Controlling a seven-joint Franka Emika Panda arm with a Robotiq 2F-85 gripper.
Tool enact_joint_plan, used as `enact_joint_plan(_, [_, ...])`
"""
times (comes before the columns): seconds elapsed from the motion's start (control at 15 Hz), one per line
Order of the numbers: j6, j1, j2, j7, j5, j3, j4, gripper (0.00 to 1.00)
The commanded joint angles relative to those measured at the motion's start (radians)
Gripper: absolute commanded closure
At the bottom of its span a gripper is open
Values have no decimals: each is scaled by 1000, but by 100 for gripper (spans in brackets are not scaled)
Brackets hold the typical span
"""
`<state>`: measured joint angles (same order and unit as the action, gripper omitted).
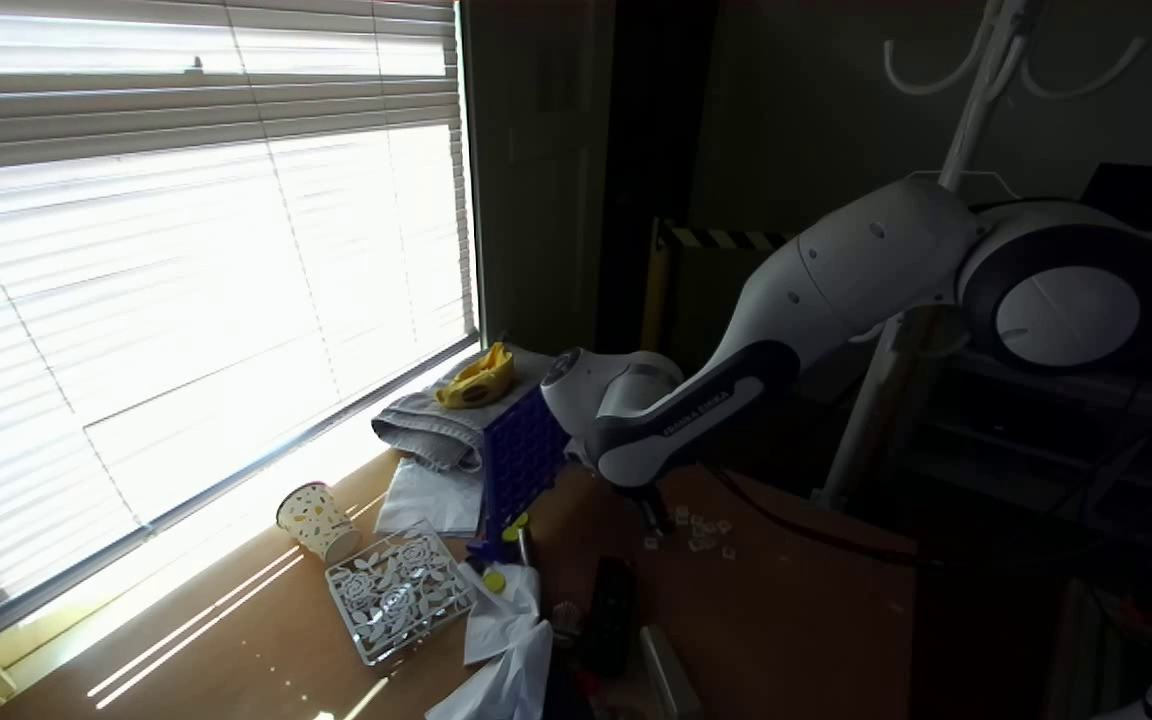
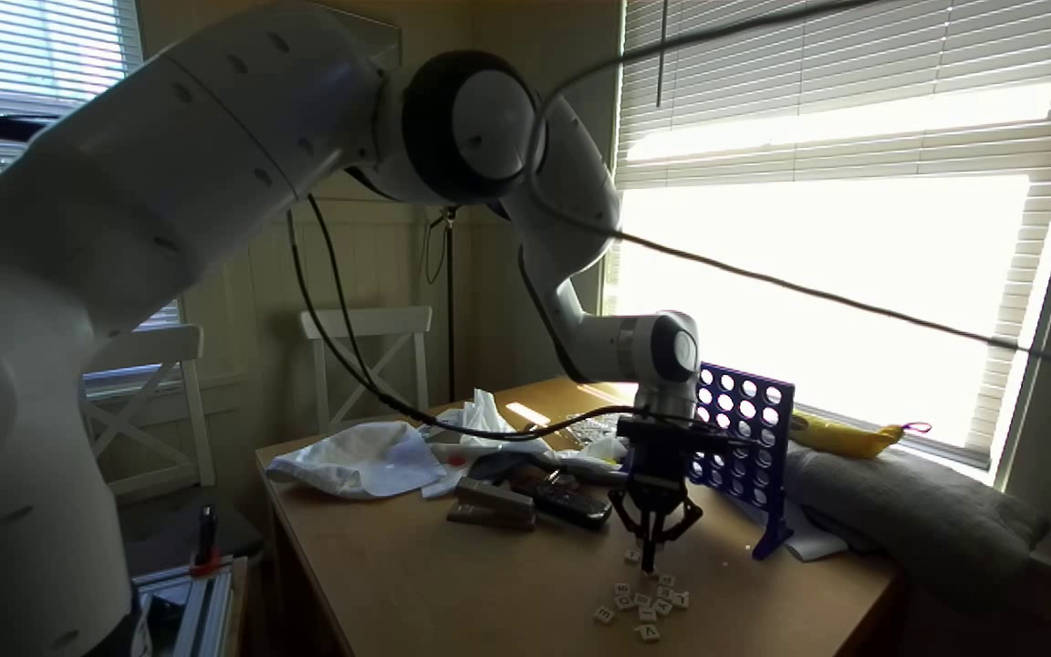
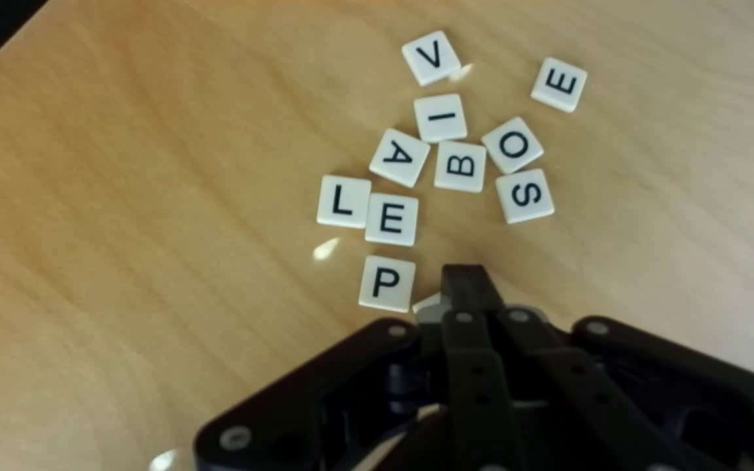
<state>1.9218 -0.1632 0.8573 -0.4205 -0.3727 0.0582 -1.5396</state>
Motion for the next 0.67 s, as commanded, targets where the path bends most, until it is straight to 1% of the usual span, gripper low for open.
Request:
enact_joint_plan(0.0, [-11, -5, 42, -33, -40, 11, 37, 100])
enact_joint_plan(0.6, [-22, -22, 50, -81, -85, 16, 42, 100])
